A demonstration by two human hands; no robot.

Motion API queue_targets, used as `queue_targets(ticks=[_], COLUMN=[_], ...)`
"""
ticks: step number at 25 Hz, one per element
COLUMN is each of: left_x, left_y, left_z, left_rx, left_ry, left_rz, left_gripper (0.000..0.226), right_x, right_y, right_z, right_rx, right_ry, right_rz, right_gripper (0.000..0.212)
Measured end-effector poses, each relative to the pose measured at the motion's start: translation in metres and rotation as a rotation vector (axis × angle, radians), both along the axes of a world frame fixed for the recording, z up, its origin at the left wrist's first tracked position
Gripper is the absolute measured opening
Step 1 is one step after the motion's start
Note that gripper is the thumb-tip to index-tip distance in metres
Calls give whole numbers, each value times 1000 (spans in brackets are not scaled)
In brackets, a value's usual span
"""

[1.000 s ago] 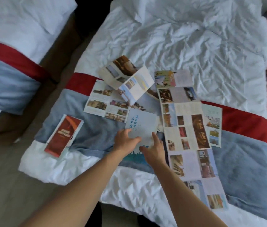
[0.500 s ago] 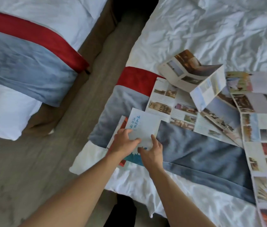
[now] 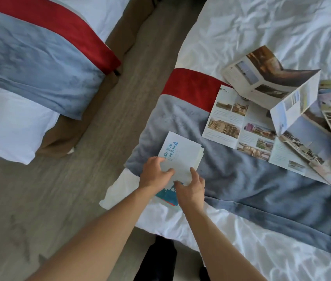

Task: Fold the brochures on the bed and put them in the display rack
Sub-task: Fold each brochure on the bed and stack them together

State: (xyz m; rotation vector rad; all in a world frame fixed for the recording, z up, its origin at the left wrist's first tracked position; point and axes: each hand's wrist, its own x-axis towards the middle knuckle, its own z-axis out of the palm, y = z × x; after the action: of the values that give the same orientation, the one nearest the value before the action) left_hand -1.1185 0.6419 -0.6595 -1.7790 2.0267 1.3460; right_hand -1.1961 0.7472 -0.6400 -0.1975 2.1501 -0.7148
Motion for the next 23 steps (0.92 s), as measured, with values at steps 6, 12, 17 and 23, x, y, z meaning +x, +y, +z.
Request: queue_targets(ticks=[6, 12, 17, 23], left_x=[5, 9, 9, -16], left_y=[0, 15, 20, 11], left_z=[-11, -14, -24, -2], left_rx=[-4, -325, -372, -376], left_ry=[-26, -84, -217, -206], left_rz=[-127, -566, -747, -709], left_gripper=[53, 69, 66, 44], right_x=[-2, -2, -10, -28], right_y=[-4, -6, 6, 1], right_z=[-5, -11, -24, -4], right_rx=[127, 195, 266, 255], right_ry=[26, 269, 297, 261], right_rz=[74, 502, 709, 685], right_gripper=[72, 75, 73, 67])
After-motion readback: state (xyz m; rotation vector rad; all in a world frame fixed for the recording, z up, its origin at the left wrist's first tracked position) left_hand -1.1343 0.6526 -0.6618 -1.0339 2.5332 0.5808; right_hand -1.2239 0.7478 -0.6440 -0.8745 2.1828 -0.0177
